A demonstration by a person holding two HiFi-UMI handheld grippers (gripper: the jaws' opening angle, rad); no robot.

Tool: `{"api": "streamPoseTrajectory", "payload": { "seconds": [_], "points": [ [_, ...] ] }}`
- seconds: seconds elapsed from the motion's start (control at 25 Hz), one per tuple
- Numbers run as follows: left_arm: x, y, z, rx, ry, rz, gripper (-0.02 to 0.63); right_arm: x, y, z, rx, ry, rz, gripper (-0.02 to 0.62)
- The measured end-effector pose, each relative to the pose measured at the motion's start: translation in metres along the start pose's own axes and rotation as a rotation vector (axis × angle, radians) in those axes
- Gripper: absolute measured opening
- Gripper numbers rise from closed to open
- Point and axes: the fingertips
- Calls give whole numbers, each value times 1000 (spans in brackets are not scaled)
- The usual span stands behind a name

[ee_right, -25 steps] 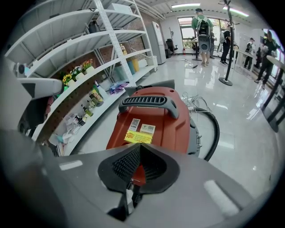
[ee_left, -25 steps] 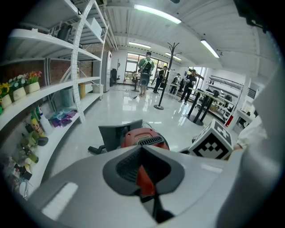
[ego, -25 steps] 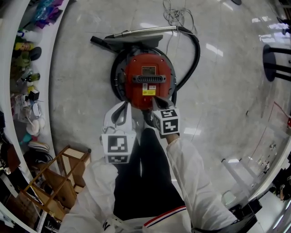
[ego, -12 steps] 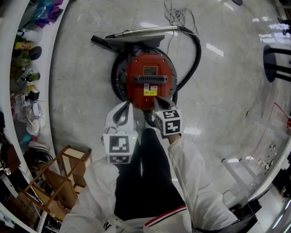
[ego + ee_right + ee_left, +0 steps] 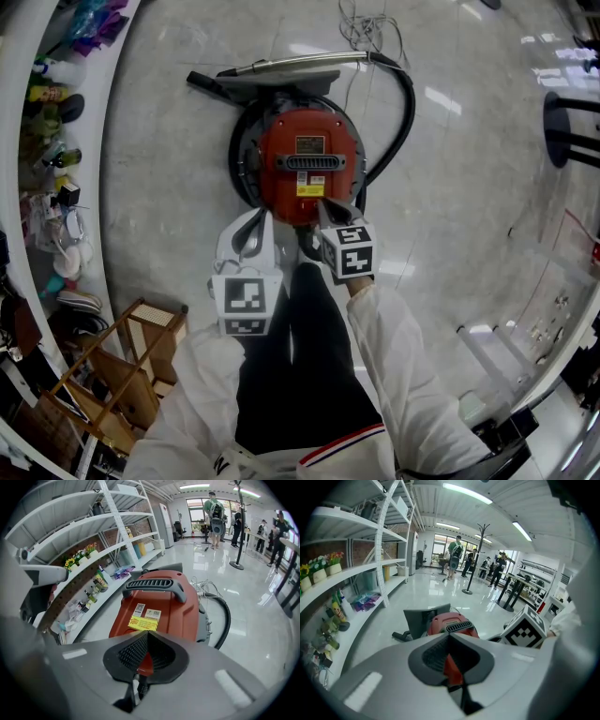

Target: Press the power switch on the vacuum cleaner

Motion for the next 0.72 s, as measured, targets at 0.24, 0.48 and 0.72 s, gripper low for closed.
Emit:
{"api": "streamPoseTrajectory", "payload": {
  "seconds": [0.24, 0.48, 0.72],
  "points": [
    [1, 0, -5, 1, 12, -4, 0, 0, 1, -2, 13, -3, 0, 0],
    [1, 1, -6, 3, 13, 0, 0, 0, 1, -2, 11, -7, 5, 2],
    [1, -1, -4, 3, 7, -3, 0, 1, 0, -2, 17, -10, 2, 2]
  ]
}}
Point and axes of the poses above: the fingertips, and each gripper's own axes: x forward along the fingers, y to its left, z out of its top, and after that the axes turned 2 degrees about x, right-handed
